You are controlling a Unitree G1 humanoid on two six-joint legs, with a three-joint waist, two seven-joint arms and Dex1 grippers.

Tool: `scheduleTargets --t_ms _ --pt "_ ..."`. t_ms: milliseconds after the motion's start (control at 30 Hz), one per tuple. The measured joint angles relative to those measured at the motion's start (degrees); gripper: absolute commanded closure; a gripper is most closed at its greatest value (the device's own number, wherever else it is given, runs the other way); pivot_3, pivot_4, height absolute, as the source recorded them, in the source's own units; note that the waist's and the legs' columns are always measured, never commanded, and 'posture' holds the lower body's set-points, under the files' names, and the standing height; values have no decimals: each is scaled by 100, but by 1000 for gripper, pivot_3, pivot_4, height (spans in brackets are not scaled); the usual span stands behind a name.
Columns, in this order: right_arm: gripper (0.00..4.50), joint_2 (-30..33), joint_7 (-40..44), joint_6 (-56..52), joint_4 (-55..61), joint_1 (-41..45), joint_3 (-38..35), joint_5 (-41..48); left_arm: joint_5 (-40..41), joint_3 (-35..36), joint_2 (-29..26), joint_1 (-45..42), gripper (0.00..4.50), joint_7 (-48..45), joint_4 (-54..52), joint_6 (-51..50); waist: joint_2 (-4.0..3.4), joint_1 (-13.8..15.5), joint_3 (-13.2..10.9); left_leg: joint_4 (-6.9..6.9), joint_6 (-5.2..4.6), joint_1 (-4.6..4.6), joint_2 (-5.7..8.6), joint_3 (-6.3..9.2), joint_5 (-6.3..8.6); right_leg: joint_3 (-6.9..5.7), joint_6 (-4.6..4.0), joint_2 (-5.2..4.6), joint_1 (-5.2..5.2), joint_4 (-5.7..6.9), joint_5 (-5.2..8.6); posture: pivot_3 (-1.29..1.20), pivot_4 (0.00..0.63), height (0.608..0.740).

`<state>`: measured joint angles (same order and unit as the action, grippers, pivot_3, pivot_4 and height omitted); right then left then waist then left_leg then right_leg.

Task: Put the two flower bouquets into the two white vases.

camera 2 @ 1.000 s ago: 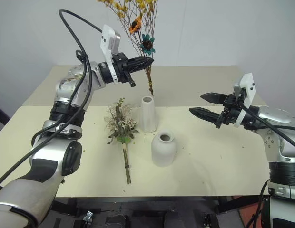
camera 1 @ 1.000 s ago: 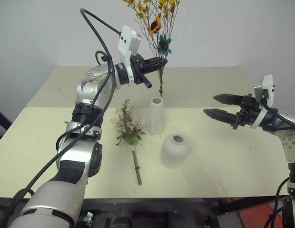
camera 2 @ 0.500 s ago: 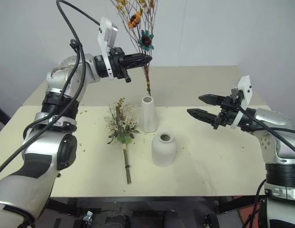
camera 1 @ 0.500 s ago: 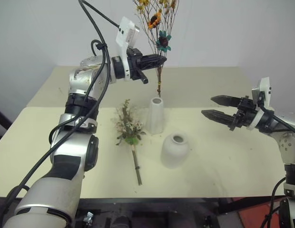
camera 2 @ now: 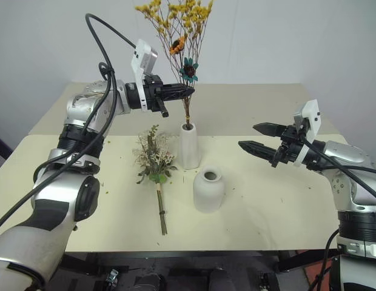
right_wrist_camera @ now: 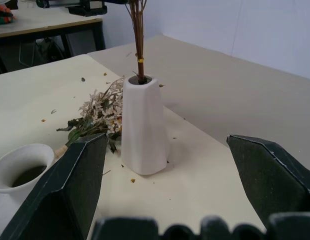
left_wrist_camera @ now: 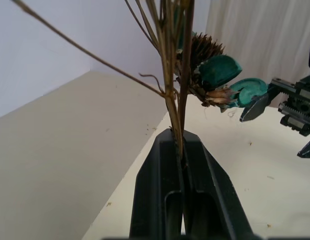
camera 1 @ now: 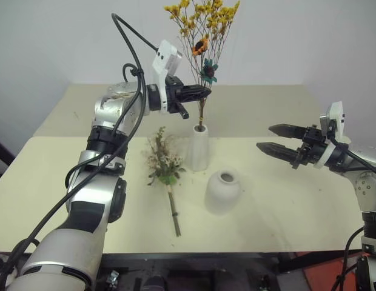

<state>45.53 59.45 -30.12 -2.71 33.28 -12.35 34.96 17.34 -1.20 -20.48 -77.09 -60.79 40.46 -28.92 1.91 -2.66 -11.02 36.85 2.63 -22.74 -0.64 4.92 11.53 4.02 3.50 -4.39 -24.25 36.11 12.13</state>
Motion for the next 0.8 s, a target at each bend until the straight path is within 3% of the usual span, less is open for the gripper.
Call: scheduleTargets --t_ms 533,633,800 --pt "0 -73 -43 77 101 -95 -38 2 -32 -58 123 765 4485 205 -705 -151 0 -2 0 1 0 3 0 0 0 1 -1 0 1 3 -1 0 150 740" --pt "0 -75 -43 84 105 -96 -38 3 -81 -105 137 882 3794 345 -727 -154 0 2 0 1 0 2 0 0 0 1 -2 0 1 2 -1 0 150 740" --pt "0 -80 -34 95 106 -96 -37 3 -151 -109 123 937 2158 518 -795 -199 0 2 0 1 0 2 0 0 0 0 -4 0 1 2 -2 0 150 740"
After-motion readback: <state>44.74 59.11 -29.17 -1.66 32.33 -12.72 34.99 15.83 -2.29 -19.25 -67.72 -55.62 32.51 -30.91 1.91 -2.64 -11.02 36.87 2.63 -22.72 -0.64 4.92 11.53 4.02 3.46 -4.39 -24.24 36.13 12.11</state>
